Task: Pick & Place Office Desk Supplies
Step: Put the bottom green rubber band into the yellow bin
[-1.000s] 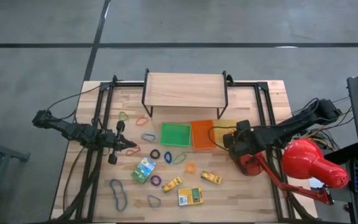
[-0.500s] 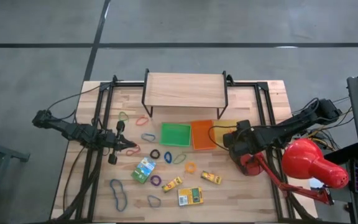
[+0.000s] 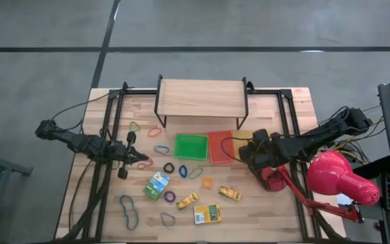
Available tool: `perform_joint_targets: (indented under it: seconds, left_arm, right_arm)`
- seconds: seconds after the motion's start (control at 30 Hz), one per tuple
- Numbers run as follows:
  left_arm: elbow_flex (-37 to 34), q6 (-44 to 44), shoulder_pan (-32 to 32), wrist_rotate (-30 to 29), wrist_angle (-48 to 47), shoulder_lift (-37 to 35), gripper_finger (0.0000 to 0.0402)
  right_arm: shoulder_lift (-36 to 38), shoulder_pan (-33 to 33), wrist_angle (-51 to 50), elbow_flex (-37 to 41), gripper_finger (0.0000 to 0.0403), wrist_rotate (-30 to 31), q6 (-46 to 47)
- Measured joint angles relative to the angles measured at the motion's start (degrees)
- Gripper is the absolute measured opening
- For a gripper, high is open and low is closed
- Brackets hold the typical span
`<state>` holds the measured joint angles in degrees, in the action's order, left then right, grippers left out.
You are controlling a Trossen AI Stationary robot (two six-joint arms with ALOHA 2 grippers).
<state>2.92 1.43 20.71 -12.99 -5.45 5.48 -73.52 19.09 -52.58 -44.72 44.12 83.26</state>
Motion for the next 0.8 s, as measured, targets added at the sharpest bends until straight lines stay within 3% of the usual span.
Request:
perform_joint_targets:
  seconds: [0.17, 0.37, 0.8]
  left_arm:
    - [0.0, 0.0, 0.0, 0.0, 0.0, 0.0, 0.0001]
    - [0.0, 0.0, 0.0, 0.0, 0.0, 0.0, 0.0001]
    - [0.0, 0.0, 0.0, 0.0, 0.0, 0.0, 0.0001]
  right_arm:
    - [0.0, 0.0, 6.8, -0.2, 0.0090, 4.0, -9.9]
    - [0.0, -1.6, 17.1, -1.6, 0.0084, 3.4, -25.6]
    - [-2.7, -6.2, 34.1, -2.4, 0.0098, -18.5, -55.0]
